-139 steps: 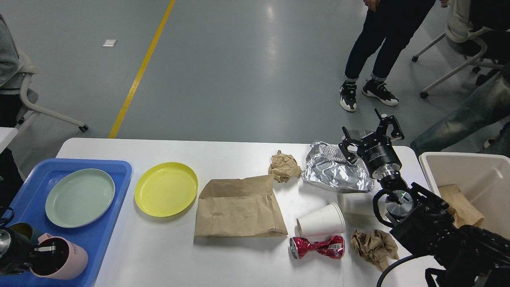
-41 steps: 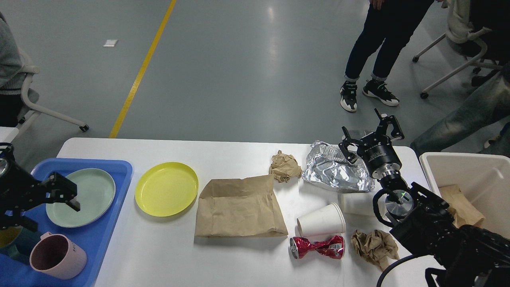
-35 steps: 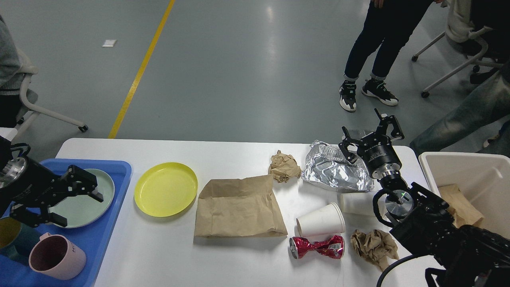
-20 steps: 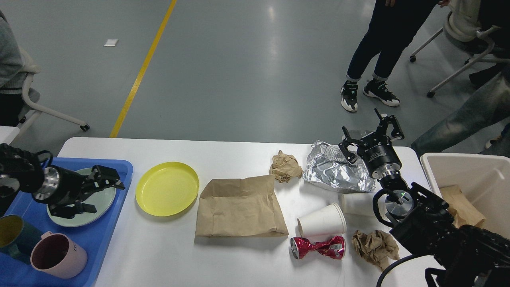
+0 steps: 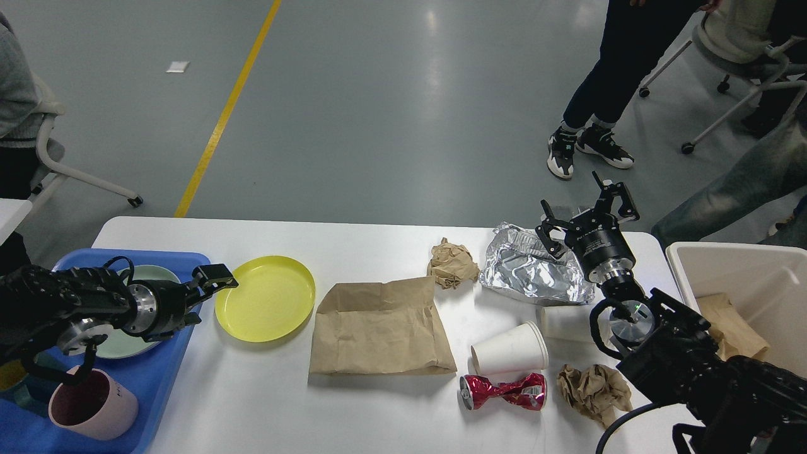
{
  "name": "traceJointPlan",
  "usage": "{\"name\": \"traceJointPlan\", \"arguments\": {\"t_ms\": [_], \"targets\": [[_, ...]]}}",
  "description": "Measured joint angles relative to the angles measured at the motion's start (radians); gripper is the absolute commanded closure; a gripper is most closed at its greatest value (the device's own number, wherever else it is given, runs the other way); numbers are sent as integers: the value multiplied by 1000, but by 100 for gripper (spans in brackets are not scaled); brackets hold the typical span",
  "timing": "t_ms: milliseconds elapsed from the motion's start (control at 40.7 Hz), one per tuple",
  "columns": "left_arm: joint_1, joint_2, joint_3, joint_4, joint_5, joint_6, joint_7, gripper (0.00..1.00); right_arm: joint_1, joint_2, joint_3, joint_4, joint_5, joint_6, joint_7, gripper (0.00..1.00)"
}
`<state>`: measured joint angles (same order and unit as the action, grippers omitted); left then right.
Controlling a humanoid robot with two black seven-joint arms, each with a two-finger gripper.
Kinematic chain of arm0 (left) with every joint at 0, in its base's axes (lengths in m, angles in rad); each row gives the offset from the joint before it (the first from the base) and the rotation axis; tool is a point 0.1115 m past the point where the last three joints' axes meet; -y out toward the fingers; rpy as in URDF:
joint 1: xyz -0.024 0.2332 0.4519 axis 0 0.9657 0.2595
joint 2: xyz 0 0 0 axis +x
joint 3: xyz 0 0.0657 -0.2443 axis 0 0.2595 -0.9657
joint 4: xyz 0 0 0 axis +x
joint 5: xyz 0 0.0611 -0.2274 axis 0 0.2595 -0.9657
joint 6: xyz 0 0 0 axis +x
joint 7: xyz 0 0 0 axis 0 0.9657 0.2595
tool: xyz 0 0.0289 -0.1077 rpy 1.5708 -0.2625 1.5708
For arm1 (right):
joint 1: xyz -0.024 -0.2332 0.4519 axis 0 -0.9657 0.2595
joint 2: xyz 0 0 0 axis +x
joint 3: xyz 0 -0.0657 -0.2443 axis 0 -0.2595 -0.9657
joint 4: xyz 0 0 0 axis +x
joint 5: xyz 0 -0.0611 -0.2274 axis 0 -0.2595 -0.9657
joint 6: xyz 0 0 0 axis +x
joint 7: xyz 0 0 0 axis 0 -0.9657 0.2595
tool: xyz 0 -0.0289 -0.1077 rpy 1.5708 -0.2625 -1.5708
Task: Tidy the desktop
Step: 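Grasp the edge of the yellow plate with the left gripper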
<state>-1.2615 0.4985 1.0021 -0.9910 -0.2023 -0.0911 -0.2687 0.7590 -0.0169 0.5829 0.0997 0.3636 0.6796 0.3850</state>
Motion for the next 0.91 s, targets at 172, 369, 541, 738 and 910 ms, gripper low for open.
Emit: {"name": "traceJointPlan", "arguments": {"t_ms": [172,369,541,738,910], "targets": [[38,-20,-32,-1,-2,50,0,2,0,0,0,0,0,0,0,0],[77,-54,-42,-1,-1,56,8,1,0,0,0,0,0,1,0,0],[84,-62,-37,2,1,58,12,2,0,0,0,0,0,1,0,0],[106,-63,-33,10,1,62,14,2,0,0,0,0,0,1,0,0],[116,-63,-38,13,-1,125,11,7,0,0,1,0,0,1,0,0]]}}
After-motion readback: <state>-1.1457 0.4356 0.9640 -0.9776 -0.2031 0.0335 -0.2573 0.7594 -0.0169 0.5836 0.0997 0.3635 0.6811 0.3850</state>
